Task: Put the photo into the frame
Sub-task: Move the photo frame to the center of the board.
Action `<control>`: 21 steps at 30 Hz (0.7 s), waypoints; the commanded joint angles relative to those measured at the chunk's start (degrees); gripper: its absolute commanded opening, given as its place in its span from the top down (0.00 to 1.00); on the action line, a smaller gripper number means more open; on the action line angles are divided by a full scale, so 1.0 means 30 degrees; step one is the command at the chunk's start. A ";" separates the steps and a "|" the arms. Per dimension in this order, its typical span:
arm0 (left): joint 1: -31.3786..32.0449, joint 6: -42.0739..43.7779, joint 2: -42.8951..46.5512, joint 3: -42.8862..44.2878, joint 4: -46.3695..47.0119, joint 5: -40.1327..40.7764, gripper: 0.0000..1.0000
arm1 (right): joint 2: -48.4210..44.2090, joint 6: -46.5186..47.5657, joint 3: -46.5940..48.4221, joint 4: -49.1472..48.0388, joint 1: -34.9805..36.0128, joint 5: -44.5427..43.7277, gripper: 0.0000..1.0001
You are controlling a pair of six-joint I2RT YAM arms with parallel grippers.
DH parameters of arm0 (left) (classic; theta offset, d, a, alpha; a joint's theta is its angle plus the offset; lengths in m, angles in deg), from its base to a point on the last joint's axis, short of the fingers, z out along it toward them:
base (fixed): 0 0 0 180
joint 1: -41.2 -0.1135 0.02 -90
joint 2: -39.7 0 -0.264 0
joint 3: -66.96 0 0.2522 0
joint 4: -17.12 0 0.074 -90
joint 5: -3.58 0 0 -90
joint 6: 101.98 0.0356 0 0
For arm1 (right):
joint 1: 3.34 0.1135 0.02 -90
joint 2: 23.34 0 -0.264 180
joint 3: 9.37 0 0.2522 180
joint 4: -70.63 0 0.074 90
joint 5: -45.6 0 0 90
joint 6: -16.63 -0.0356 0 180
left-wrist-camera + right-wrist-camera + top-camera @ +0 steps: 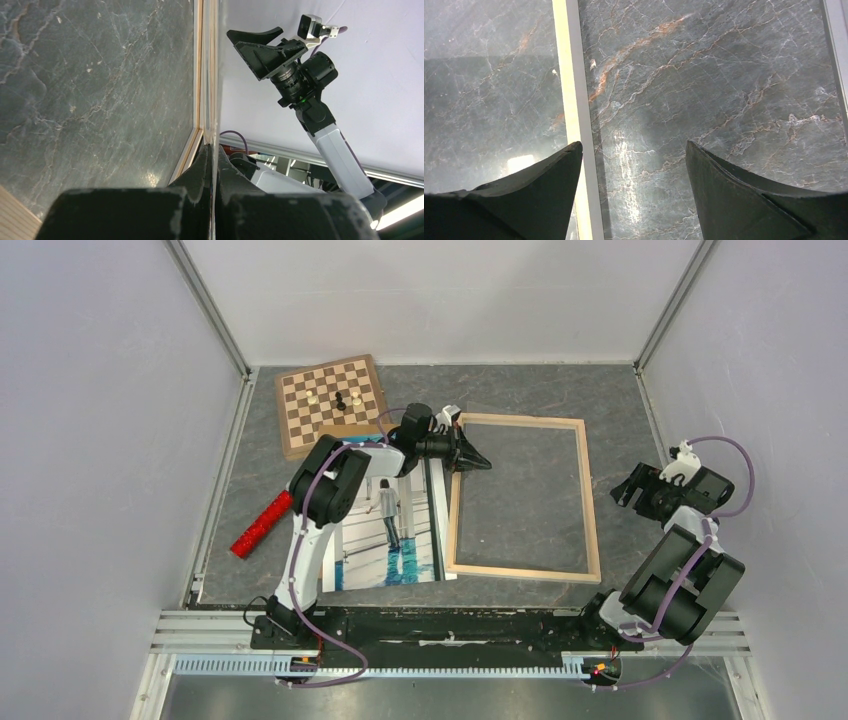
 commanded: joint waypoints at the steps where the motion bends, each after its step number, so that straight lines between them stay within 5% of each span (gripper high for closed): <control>1: -0.0035 0.1563 -0.0270 0.0936 -0.0075 -0.0238 0.98 | -0.0379 -0.0057 -0.0107 -0.0768 -0.0137 0.0203 0.22; 21: -0.0036 0.3012 -0.0785 0.1697 -0.0829 -0.0086 0.98 | -0.0456 -0.0086 -0.0224 -0.0896 -0.0185 0.0299 0.22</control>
